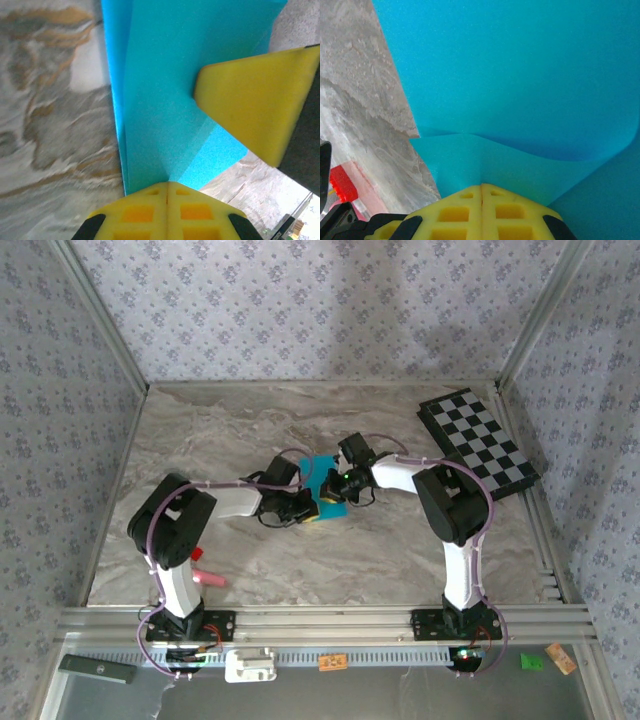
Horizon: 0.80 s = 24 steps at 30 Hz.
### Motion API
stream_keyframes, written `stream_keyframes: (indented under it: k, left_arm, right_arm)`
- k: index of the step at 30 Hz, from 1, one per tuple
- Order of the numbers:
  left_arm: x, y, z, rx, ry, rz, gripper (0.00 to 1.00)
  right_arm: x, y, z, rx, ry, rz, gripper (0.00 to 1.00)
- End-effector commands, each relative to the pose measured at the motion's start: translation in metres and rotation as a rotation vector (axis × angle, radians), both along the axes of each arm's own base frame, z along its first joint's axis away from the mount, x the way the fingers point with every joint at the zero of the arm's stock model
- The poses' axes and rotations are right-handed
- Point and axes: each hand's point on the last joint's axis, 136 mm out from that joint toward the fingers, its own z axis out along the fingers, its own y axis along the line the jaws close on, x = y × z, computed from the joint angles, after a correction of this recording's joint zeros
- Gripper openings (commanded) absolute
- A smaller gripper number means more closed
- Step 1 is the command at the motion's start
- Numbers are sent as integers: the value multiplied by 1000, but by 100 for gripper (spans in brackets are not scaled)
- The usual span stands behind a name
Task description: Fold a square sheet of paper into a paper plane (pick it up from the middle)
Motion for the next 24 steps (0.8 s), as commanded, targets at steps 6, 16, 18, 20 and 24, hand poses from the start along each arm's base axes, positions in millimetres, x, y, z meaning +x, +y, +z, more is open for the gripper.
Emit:
stream_keyframes:
  k: [6,16,18,20,24]
  left_arm:
    - [-27,23,19,25,15,-10,4]
    - [21,3,35,-24,-74,69,2]
    - [22,1,27,-18,-58,78,2]
    - [22,2,19,-6,-41,82,1]
    - [17,8,5,35,-1,87,1]
  right_arm:
    - [-26,-30,-51,-141,147,-68,3]
    - [-22,-26,-46,-115,153,-81,2]
    - [-22,-26,-46,-111,149,-79,2]
    - [-22,-25,-44,-107,147,-77,2]
    - [-20,-23,-39,-89,130,-67,2]
